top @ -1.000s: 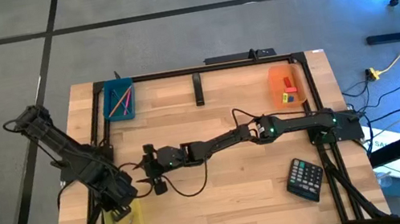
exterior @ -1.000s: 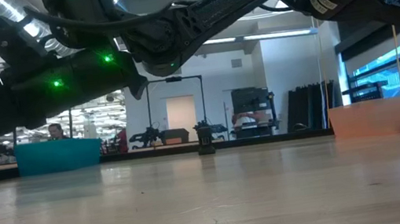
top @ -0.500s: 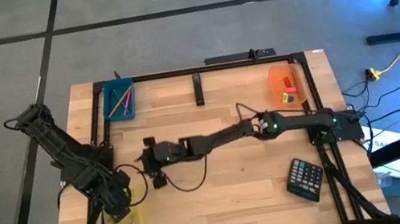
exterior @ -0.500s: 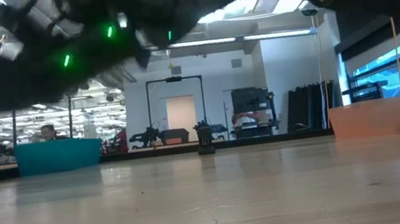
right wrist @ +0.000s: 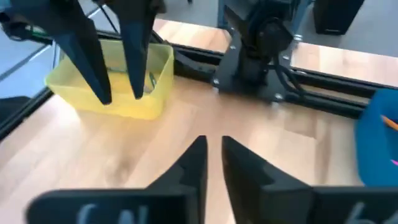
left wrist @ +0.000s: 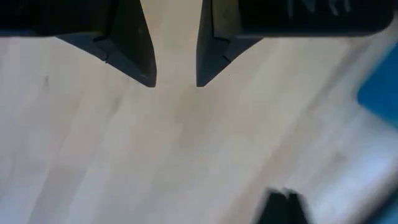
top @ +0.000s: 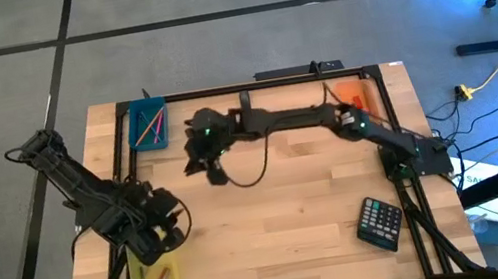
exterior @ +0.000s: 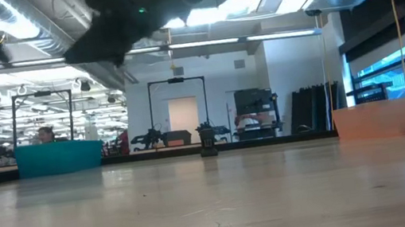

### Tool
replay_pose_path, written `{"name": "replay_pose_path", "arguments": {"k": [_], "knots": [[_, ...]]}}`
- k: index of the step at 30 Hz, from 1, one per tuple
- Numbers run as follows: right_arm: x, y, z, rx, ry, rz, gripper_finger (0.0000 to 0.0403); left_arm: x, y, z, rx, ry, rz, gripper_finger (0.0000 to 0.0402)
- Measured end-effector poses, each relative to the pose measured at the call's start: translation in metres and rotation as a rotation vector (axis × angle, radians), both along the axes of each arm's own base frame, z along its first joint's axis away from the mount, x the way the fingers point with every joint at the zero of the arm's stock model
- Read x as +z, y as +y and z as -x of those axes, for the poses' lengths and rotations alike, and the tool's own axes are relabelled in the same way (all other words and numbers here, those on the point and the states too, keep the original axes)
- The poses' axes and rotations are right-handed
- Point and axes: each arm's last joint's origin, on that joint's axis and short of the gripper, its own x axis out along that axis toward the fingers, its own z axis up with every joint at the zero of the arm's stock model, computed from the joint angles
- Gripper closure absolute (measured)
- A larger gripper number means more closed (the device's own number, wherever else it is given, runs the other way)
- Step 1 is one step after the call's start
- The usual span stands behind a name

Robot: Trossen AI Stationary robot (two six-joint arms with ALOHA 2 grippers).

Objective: Sort crayons/erasers/pens/pencils in bins
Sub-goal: Return to Home Position

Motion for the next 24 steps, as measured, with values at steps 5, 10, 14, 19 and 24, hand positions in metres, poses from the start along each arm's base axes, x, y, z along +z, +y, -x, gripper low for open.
{"name": "replay_pose_path", "arguments": {"k": [5, 10, 14, 19, 24], "knots": [[0.040, 0.012, 0.047, 0.035, -0.114, 0.106, 0.0391, -0.001, 0.001, -0.013, 0.004, -0.153, -0.073, 0.0296], [0.063, 0.025, 0.114, -0.026, -0.353, 0.186, 0.0396, -0.024, -0.001, -0.032, -0.044, -0.296, -0.092, 0.0296], [0.052, 0.018, 0.169, -0.073, -0.515, 0.184, 0.0394, -0.044, 0.012, -0.053, -0.033, -0.452, -0.110, 0.0296], [0.021, 0.012, 0.220, 0.100, -0.555, 0.077, 0.0393, -0.050, 0.048, -0.082, -0.057, -0.635, -0.114, 0.0296], [0.011, 0.006, 0.253, 0.129, -0.543, 0.041, 0.0393, -0.043, 0.081, -0.099, -0.091, -0.625, -0.265, 0.0296]]}}
